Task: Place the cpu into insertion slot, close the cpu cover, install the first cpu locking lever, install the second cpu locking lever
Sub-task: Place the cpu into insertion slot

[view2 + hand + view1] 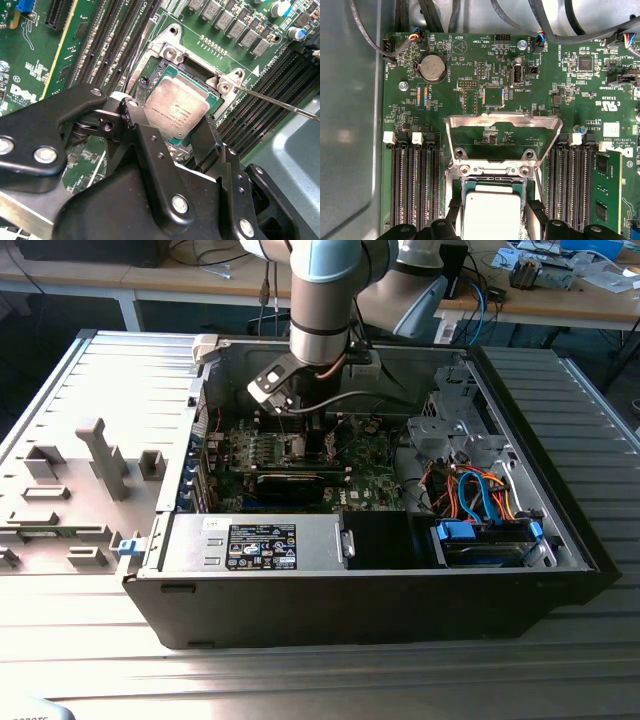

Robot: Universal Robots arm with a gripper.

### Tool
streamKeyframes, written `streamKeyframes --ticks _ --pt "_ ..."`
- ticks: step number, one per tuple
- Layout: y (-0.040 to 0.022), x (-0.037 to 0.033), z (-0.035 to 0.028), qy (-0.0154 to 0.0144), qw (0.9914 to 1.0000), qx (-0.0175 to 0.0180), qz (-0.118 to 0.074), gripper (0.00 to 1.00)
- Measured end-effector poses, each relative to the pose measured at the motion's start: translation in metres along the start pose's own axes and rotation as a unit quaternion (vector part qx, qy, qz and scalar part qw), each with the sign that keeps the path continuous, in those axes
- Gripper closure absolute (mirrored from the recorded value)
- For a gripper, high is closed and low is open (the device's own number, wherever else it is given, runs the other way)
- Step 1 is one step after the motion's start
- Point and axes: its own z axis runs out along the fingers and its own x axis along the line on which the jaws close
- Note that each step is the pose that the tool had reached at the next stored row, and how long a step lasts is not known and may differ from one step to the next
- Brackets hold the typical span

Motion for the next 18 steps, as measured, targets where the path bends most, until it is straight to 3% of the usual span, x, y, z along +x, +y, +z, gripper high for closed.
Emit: streamKeyframes --ticks 4,8,14,15,17,18 --pt "0.0 -0.0001 -0.0001 -0.0033 0.99992 -0.0002 -0.013 0.38" --pt "0.0001 0.0001 -0.0003 -0.0033 0.99991 -0.0002 -0.013 0.38" --pt "-0.0001 -0.0001 -0.0107 -0.0032 0.99991 -0.0002 -0.013 0.38" --pt "-0.0001 -0.0002 -0.012 -0.003 0.99992 -0.0002 -0.013 0.38" --pt "-0.0001 -0.0001 -0.0129 0.0013 0.99992 -0.0005 -0.013 0.4" --pt "-0.0002 -0.0001 -0.0136 0.0017 0.99992 -0.0004 -0.013 0.46"
